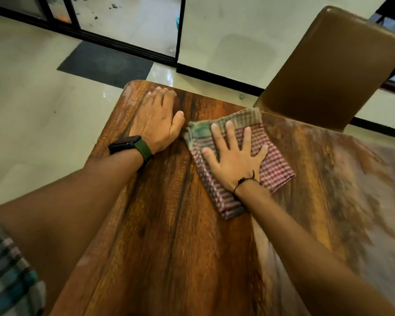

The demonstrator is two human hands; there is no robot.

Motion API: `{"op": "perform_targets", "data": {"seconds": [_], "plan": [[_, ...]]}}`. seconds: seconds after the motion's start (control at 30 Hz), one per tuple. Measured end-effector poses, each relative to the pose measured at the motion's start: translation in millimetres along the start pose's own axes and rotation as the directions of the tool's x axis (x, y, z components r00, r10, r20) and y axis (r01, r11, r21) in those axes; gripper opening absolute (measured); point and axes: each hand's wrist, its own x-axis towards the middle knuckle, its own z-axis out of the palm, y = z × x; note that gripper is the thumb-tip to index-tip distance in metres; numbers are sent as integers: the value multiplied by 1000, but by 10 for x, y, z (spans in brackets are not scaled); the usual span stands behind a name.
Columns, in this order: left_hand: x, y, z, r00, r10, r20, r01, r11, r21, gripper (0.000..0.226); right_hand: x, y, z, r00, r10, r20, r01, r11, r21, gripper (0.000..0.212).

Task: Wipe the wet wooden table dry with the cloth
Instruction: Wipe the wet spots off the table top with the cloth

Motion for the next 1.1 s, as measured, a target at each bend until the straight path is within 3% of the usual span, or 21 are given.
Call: {"op": "perform_targets", "data": {"seconds": [0.1,0.2,0.3,0.4,0.47,0.53,0.67,0.83,0.97,1.1], "plan": [[-36,41,-59,998,43,-39,-41,998,50,47,-610,-55,75,991,-135,-15,134,991,-14,60],[-107,122,-153,995,94,-15,-93,995,47,44,-1037,308,103,979,-200,-34,198,979,-50,59],[-407,318,-202,994,65,-84,-71,995,-71,35,-1185,885,4,996,82,-38,-83,996,-32,57],[-868,560,-213,997,-47,-62,32,972,-232,40,-1204,1093,-60,904,427,-5,-426,904,16,56],[-1150,675,-223,997,-72,31,78,958,-274,50,-1219,899,-48,866,499,8,-499,866,36,60],[-1359,737,-242,990,-98,104,125,944,-305,50,-1250,493,10,882,470,27,-471,880,54,63],[-1668,762,-350,985,-69,157,118,939,-323,55,-1527,-514,216,976,219,-12,-219,976,-14,66],[-2035,722,-463,970,-29,239,89,966,-244,58,-1874,-584,207,997,60,-38,-60,998,0,61],[-2467,907,-547,931,92,355,-17,978,-209,59,-2397,-30,237,957,288,-47,-285,957,61,58],[-2825,1013,-692,866,174,469,-67,969,-236,63,-2845,397,215,828,560,13,-558,823,104,54]]}}
